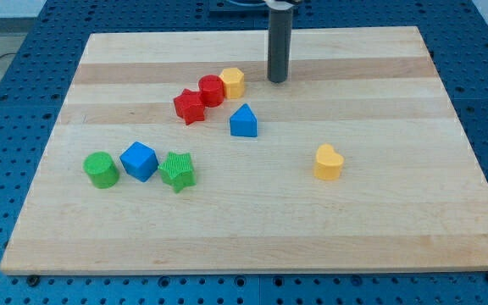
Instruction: Move the yellow heart parallel to blue triangle
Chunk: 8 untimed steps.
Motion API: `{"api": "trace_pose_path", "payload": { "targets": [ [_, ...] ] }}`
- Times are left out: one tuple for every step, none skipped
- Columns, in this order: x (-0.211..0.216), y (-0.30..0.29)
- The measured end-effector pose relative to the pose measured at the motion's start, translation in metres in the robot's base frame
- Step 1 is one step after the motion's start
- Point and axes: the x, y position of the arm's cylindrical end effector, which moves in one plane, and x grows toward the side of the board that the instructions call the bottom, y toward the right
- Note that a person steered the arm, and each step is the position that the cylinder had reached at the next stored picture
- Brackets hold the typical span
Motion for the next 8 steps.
{"api": "trace_pose_path", "payload": {
  "targets": [
    [0.000,-0.022],
    [0.000,-0.024],
    [0.005,0.005],
    [0.045,0.087],
    [0.107,0.141],
    [0.171,0.144],
    [0.205,0.104],
    [0.219,0.062]
  ]
}}
